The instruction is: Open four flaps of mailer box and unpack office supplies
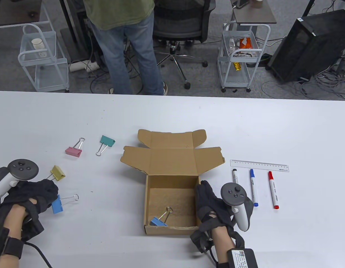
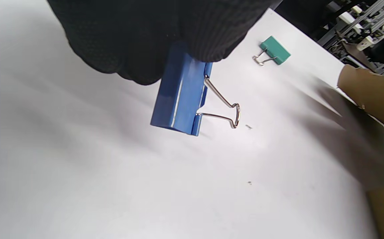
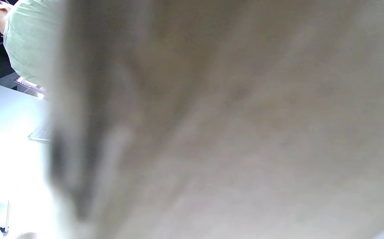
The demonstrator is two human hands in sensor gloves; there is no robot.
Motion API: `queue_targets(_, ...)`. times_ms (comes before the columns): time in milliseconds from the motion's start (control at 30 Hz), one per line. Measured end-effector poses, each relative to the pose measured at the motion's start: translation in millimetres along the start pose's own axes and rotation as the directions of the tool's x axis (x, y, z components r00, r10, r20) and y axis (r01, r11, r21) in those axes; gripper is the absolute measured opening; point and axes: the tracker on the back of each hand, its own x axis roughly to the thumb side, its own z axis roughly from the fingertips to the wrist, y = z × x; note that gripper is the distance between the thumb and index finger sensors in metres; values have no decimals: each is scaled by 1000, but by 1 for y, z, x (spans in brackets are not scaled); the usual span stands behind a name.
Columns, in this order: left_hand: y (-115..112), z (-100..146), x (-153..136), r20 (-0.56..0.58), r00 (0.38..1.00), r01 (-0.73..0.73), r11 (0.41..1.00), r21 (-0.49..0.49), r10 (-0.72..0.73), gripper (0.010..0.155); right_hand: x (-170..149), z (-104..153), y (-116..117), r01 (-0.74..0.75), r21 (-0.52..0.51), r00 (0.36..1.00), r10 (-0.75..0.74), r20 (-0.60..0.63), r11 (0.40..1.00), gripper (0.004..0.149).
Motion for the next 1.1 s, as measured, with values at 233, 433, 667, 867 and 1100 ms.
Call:
queue_targets(233, -6, -11, -15, -52, 998, -32, 999, -28, 31, 47, 0, 0, 0, 0, 0, 1000, 0, 0, 1000, 69)
queue_targets(433, -11, -14, -18, -64, 997, -39, 999, -31, 37, 46, 0, 0, 0, -1, 1, 1000, 1, 0, 1000, 69)
queue_targets(667, -16, -20, -13, -60, 998, -25, 999, -21, 23, 46, 0, 0, 0, 2, 0, 1000, -2, -1, 1000, 69)
queue_targets(867, -19, -22, -13, -78, 997, -19, 1000, -12, 18, 48, 0, 0, 0, 2, 0, 1000, -2, -1, 1000, 69)
queue_targets(1100, -18, -16, -17, -82, 996, -43, 999, -9, 42, 59, 0, 0, 0, 0, -2, 1000, 0, -1, 1000, 69)
